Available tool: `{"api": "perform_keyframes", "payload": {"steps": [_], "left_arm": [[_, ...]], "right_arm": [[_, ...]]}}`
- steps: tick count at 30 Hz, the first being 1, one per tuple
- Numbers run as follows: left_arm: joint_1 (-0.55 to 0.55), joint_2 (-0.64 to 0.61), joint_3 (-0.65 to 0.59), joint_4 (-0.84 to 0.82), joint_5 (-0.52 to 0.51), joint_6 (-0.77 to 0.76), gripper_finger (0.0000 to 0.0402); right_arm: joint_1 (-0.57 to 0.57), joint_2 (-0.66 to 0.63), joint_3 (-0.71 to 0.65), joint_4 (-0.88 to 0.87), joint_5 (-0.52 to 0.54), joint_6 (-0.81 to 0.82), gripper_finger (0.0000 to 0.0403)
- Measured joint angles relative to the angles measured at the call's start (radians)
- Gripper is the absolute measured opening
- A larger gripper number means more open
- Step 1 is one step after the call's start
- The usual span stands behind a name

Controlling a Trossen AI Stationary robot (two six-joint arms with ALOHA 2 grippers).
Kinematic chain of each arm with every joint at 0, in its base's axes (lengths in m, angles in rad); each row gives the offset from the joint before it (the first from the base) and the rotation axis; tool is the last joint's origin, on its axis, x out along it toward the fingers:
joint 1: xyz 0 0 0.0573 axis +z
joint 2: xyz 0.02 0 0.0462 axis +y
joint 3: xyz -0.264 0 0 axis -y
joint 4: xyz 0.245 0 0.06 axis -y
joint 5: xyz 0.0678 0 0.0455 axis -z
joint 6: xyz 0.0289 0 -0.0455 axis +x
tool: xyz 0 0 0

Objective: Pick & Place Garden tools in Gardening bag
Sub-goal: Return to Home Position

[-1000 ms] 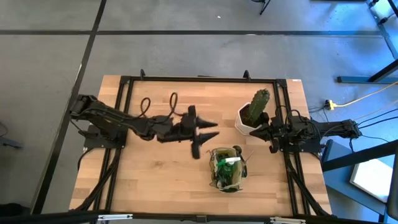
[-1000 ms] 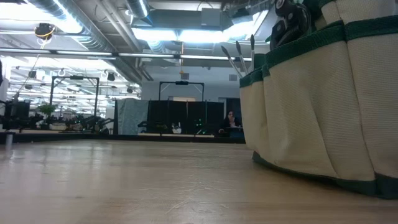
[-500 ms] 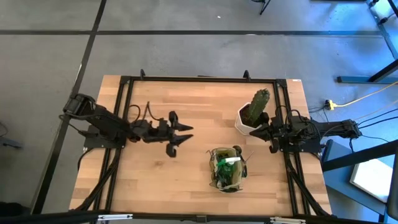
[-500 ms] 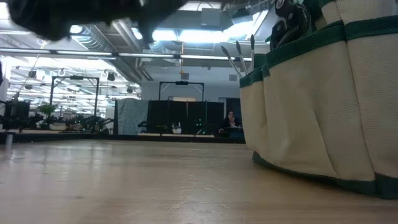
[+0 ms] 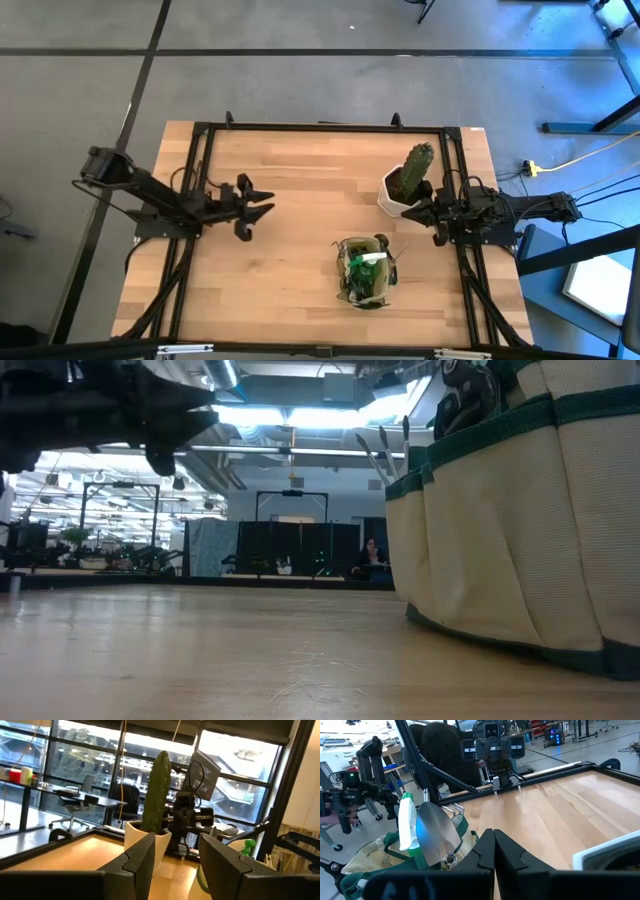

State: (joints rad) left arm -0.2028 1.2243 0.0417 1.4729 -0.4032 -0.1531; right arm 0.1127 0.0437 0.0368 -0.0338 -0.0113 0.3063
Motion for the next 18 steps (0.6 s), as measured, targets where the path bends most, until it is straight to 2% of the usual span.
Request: {"api": "perform_keyframes", "payload": {"steps": [3, 6, 10, 18], "left_arm": [[0.000, -0.088, -0.033, -0.060, 0.012, 0.009, 0.0145], [0.016, -0.192, -0.034, -0.243, 0.039, -0.008, 0.0145], [0.071, -0.335, -0.034, -0.471, 0.135, -0.057, 0.0145], [0.206, -0.676, -0.033, -0.823, 0.312, 0.008, 0.0145]], "right_arm": [[0.000, 0.000, 0.000, 0.000, 0.000, 0.000, 0.0001], [0.000, 0.000, 0.000, 0.000, 0.000, 0.000, 0.0001], [0.000, 0.000, 0.000, 0.000, 0.000, 0.000, 0.0001], [0.000, 0.000, 0.000, 0.000, 0.000, 0.000, 0.0001]]}}
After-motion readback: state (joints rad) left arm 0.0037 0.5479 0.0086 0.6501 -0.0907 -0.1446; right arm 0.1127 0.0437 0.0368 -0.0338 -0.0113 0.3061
